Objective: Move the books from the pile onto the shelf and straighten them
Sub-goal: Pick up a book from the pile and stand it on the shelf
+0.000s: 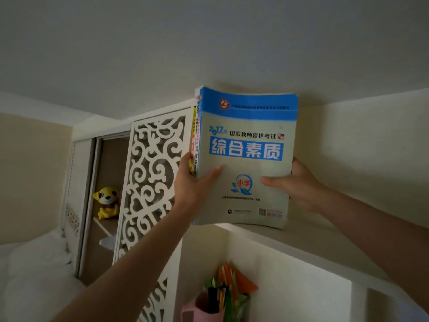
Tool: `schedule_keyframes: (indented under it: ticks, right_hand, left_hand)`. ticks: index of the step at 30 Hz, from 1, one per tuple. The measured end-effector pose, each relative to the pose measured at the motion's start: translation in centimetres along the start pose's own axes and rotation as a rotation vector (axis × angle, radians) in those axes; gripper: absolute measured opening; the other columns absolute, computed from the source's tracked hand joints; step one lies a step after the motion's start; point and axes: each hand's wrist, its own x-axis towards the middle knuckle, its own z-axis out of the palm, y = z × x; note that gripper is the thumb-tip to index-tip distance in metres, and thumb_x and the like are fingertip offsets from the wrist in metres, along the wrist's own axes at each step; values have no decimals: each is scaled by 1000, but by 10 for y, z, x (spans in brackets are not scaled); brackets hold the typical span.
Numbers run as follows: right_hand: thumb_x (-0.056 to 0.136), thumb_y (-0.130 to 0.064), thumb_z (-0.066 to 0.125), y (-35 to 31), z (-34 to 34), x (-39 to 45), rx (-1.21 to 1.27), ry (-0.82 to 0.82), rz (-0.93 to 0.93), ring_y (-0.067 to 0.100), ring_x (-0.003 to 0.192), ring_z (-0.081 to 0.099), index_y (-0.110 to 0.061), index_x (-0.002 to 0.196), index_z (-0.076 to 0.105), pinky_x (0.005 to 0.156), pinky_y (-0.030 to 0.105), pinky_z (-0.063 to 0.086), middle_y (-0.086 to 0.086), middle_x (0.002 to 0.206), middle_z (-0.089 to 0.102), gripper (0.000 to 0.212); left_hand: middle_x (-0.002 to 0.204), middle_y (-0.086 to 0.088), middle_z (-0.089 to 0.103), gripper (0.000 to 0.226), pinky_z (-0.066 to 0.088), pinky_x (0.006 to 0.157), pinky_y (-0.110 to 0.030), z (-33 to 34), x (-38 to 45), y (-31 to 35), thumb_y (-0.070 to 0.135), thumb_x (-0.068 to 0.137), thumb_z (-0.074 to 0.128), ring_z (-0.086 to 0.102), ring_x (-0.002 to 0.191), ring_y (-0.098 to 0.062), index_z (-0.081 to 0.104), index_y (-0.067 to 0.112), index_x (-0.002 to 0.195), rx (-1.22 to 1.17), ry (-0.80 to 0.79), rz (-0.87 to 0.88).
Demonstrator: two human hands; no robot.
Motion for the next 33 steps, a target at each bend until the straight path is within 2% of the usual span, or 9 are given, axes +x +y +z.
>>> schedule_keyframes:
  ticks: [2, 6, 12, 20, 22, 26, 29, 31, 33]
  right_hand:
    - [69, 3, 81, 9, 11, 16, 31, 2, 18, 20, 98, 68, -21, 115, 58, 83, 41, 56, 0, 106, 72, 56]
    - [69, 5, 80, 27, 34, 49, 47, -44, 60, 23, 101, 67, -16, 118, 58, 83, 43, 57, 5, 109, 71, 58]
    - [75, 5, 75, 51, 51, 92, 54, -140, 96, 28, 102, 67, -18, 104, 65, 87, 49, 54, 10, 108, 71, 38]
    - [63, -7, 86, 72, 47, 123, 13, -130, 127, 24, 100, 69, -19, 112, 62, 85, 51, 56, 2, 106, 73, 56]
    - [62, -20, 89, 69, 52, 121, -172, -44, 68, 21, 96, 69, -18, 114, 60, 83, 46, 58, -1, 106, 72, 60]
    - [83, -36, 72, 51, 67, 103, -736, 153, -205, 25, 88, 61, -14, 133, 36, 68, 30, 46, 3, 106, 63, 66]
    - [80, -56, 67, 37, 81, 85, -589, -89, -108, 22, 112, 58, -30, 148, 21, 86, 26, 45, -1, 130, 57, 85]
    - [86, -62, 53, 31, 96, 78, -449, -205, 5, 22, 125, 51, -37, 151, 7, 92, 25, 37, -4, 147, 43, 84]
    - [90, -67, 40, 34, 111, 74, -396, -239, 71, 22, 122, 53, -43, 150, -5, 94, 30, 37, -4, 151, 37, 79]
  left_hand:
    - [96, 15, 64, 57, 61, 70, -41, 1, 12, -11, 32, 74, 79, 69, 85, -13, 50, 27, 123, 14, 21, 11]
    - [108, 6, 65, 69, 55, 59, -23, 2, 35, -32, 33, 76, 77, 65, 83, -6, 41, 26, 134, 72, 65, -8]
    - [129, -2, 38, 81, 51, 92, -46, 11, 66, -59, 39, 72, 78, 48, 114, -21, 35, 26, 139, 173, 145, -55]
    - [127, -2, 37, 79, 46, 96, -42, 29, 74, -79, 37, 72, 78, 37, 126, -23, 36, 27, 138, 175, 183, -37]
    - [126, -1, 36, 79, 46, 97, -43, 29, 74, -81, 38, 71, 78, 37, 126, -24, 37, 29, 138, 180, 187, -32]
    - [125, -1, 44, 77, 52, 90, -44, 29, 74, -76, 36, 70, 80, 50, 117, -23, 41, 31, 135, 142, 214, -78]
    - [121, -2, 52, 78, 58, 79, -41, 28, 72, -68, 30, 68, 82, 61, 103, -21, 42, 32, 135, 11, 212, -151]
    - [119, -2, 54, 80, 59, 77, -41, 29, 71, -66, 31, 66, 83, 62, 101, -21, 43, 32, 135, -17, 227, -159]
    - [119, -2, 52, 80, 57, 82, -42, 30, 69, -67, 35, 65, 83, 58, 106, -21, 43, 31, 134, 45, 239, -103]
